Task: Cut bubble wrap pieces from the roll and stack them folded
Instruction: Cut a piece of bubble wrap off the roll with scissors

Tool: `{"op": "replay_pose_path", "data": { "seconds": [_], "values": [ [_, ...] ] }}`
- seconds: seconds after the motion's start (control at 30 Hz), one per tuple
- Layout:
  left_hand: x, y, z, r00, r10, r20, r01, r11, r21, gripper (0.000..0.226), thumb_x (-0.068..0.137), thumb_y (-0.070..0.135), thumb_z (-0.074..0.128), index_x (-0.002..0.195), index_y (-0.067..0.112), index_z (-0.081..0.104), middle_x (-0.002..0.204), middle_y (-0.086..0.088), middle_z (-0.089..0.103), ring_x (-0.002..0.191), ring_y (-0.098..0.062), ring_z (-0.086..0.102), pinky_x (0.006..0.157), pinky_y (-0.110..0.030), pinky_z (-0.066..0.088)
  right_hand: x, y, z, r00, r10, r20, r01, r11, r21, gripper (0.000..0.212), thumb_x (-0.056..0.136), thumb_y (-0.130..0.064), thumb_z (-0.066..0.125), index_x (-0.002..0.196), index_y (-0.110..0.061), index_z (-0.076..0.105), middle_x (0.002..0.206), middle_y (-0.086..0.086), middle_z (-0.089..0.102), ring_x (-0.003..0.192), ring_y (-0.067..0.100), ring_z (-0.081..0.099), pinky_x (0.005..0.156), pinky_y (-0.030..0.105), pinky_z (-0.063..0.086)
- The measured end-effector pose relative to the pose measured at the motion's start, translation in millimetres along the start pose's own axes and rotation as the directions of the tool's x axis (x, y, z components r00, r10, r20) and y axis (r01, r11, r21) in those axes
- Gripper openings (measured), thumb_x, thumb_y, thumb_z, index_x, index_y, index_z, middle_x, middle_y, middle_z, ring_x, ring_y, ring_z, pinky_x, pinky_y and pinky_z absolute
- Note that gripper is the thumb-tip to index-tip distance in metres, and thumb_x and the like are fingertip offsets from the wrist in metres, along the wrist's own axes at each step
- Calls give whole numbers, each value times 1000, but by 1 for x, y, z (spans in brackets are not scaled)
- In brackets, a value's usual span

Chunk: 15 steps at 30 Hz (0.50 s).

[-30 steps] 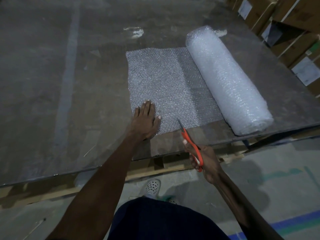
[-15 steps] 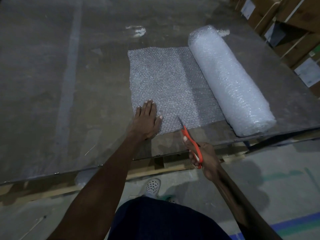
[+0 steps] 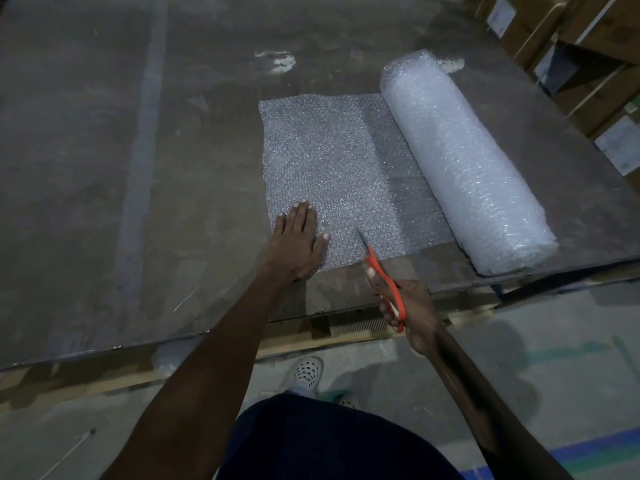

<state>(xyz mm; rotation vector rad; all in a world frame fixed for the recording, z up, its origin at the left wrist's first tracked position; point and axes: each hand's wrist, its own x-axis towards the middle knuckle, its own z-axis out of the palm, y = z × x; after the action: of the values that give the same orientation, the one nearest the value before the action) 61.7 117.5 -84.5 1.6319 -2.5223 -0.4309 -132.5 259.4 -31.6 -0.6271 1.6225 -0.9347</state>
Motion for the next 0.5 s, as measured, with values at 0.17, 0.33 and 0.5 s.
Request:
{"op": "replay_pose_path", "data": {
  "seconds": [0.17,0.33,0.5],
  "values": [
    [-1,-1,1,1000,13,-9,-13,1000,8,77,98,52,11,158,4,12,167,-15,5,154,-27,0,123,-47,-1,1,-11,1,1000,-10,1,10,1000,-3,66,72,-58,78,93,4,71,53,6,54,38,11,44,36,18,31],
    [0,0,1,1000,10,-1,-10,1000,4,78,97,52,10,158,4,11,167,-14,5,154,-27,-1,123,-46,-2,2,-18,2,999,-42,11,42,998,-38,75,70,-59,78,97,11,71,56,7,56,41,12,45,38,20,34],
    [7,-4,0,998,21,-53,-23,999,-28,73,98,49,19,153,3,27,161,-18,24,149,-33,20,121,-51,14,3,-11,1,1000,1,-5,-1,1000,-14,56,80,-49,81,93,5,71,54,5,55,38,11,43,37,18,31]
  ]
}}
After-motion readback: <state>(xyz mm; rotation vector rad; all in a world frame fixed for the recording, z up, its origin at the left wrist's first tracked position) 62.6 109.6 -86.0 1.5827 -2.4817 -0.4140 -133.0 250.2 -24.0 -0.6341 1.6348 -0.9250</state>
